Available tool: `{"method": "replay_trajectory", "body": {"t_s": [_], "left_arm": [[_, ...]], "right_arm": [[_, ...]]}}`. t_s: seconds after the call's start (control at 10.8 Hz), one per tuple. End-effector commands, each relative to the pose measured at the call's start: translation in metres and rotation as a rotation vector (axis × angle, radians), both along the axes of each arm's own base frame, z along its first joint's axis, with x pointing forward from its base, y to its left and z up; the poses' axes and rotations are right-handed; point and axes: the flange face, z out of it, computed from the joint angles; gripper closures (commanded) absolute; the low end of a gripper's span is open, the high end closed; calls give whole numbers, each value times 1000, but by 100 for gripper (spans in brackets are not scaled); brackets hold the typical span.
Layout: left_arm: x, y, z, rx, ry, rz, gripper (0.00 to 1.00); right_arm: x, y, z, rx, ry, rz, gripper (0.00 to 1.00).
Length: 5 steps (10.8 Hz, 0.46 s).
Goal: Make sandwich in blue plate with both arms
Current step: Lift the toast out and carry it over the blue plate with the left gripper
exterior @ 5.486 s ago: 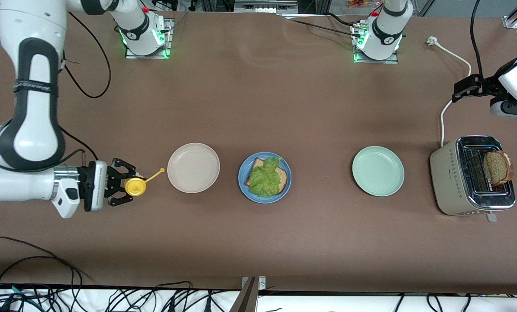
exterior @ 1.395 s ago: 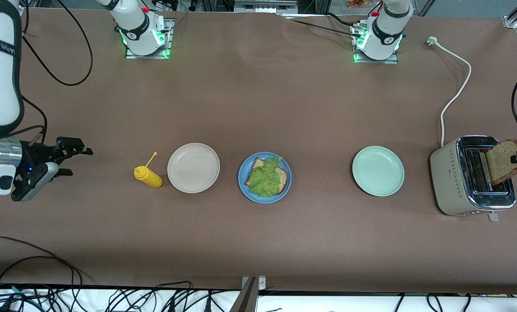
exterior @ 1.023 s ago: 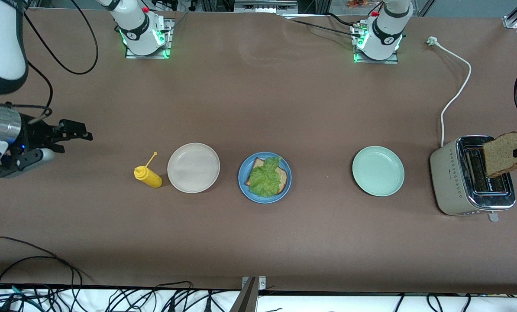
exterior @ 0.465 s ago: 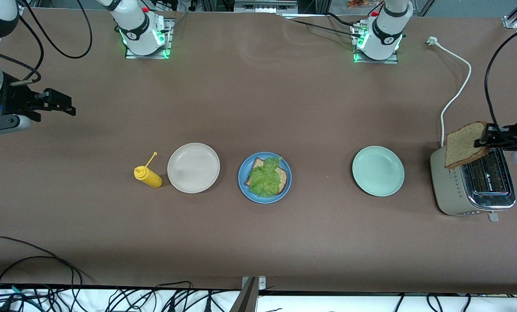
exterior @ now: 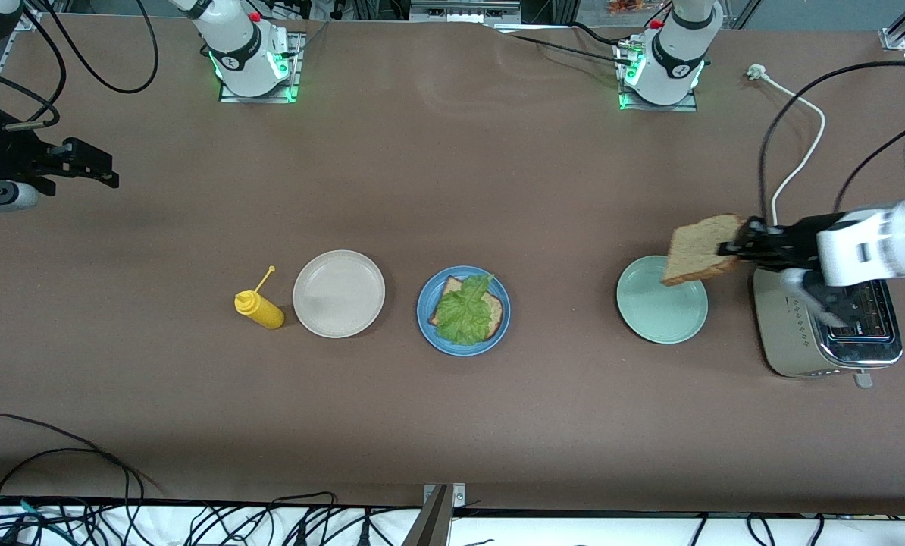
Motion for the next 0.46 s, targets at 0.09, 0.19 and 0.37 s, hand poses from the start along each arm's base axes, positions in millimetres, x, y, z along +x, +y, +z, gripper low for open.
{"method": "replay_trajectory", "body": {"t_s": [0.09,0.19,0.37], "left_arm": [[15,-113,-51,-216,92,7,100],[18,-143,-65,-252,86,17,100],[25,-191,-107,-353,108,69,100]], "right_arm": [[-21,0,11,-10,-19,16,0],[-21,0,12,-9,-23,16,0],[-18,-2,7,-9,-16,11,0]]}}
